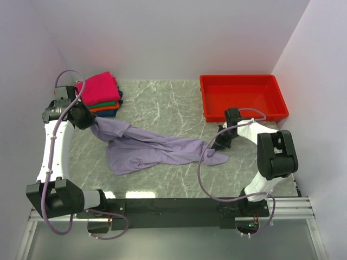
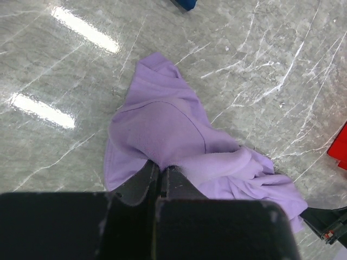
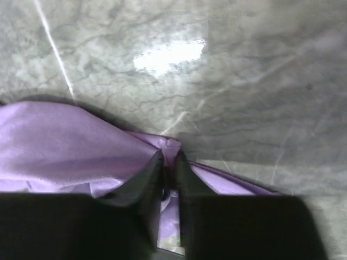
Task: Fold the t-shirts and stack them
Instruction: Flatten the tshirt out
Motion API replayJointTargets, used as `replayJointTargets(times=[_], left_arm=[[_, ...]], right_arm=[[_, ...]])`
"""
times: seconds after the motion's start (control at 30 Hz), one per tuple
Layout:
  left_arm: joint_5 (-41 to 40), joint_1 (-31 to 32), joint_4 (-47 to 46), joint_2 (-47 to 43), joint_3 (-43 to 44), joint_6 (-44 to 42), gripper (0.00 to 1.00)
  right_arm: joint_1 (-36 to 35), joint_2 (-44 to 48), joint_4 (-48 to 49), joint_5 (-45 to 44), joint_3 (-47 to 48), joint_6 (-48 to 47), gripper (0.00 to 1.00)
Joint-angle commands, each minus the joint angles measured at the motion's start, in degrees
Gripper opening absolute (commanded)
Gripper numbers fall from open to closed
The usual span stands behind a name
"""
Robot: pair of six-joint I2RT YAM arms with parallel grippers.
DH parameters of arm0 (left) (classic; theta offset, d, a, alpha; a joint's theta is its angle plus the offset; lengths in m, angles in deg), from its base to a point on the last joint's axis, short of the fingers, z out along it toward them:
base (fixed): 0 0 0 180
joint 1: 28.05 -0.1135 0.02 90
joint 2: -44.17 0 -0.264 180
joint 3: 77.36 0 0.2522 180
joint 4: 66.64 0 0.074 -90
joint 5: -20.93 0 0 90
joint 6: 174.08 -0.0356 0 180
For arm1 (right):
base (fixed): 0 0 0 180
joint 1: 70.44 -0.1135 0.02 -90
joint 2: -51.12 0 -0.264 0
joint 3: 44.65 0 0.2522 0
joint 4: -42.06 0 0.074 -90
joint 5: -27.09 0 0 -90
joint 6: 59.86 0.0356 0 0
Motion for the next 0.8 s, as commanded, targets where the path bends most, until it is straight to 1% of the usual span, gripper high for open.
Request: replayJointTargets(times=[0.0, 0.03, 0.1, 0.13, 0.2, 0.23, 0.3, 0.33, 0.4, 0.43, 0.5, 0.57, 0.6, 0.7, 0.73, 0.77], left_arm=[[0.49, -0.66, -1.31, -1.78, 1.59, -0.55, 0.00], [0.84, -0.75, -1.40, -1.69, 2.73, -0.37, 0.00], [2.86, -1.71, -1.92, -0.55, 5.01, 0.68, 0.00], [3.56, -2.06, -2.19, 0.15, 8.59, 1.21, 0.00], [5.84, -2.68, -2.54, 3.22, 13.43, 2.61, 0.00], [6.64, -2.77, -2.80, 4.62, 19.11, 3.05, 0.00], [9.35, -3.21, -2.98, 8.93, 25.21, 4.72, 0.00], [10.41, -3.47, -3.68, 10.34, 31.07, 5.34, 0.00], [11.82, -4.43, -4.21, 13.77, 36.72, 7.09, 0.00], [12.87, -4.87, -4.82, 14.56, 41.10, 7.53, 0.00], [13.50, -6.28, -5.44, 15.27, 44.21, 8.42, 0.00], [12.54, -6.90, -5.35, 14.14, 45.80, 7.98, 0.00], [11.84, -6.81, -5.35, 13.35, 45.54, 7.63, 0.00], [10.95, -6.72, -6.32, 7.73, 37.57, 7.10, 0.00], [11.04, -6.46, -6.67, 5.80, 30.93, 7.01, 0.00], [10.52, -5.42, -6.76, 2.13, 27.38, 6.58, 0.00]], right_arm=[[-0.41, -0.98, 0.51, 1.08, 1.54, -0.31, 0.08], [-0.49, -0.54, -1.14, 0.82, 3.55, -0.58, 0.00], [-0.49, 1.55, -3.52, 0.38, 7.06, -1.28, 0.00], [-0.41, 2.27, -6.84, 0.03, 12.39, -1.63, 0.00], [-0.49, 3.15, -10.55, -1.29, 19.52, -2.25, 0.00], [-0.58, 2.98, -14.22, -1.73, 28.09, -2.43, 0.00], [-0.49, 1.14, -17.84, -2.87, 37.44, -2.87, 0.00], [-0.49, 0.09, -21.17, -3.22, 46.80, -2.95, 0.00], [-0.49, -3.24, -24.52, -3.49, 55.82, -3.13, 0.00], [-0.49, -4.31, -27.50, -3.40, 62.91, -3.13, 0.00], [-0.58, -5.46, -29.98, -2.44, 68.58, -3.48, 0.00], [-1.02, -3.02, -29.82, -2.52, 67.47, -3.48, 0.00], [-1.28, -1.43, -28.94, -2.96, 63.46, -3.74, 0.00], [-2.51, 5.86, -26.92, -4.36, 53.44, -4.80, 0.00], [-2.69, 7.88, -25.69, -4.89, 45.31, -4.98, 0.00], [-3.56, 11.12, -25.25, -5.16, 40.70, -5.06, 0.00]])
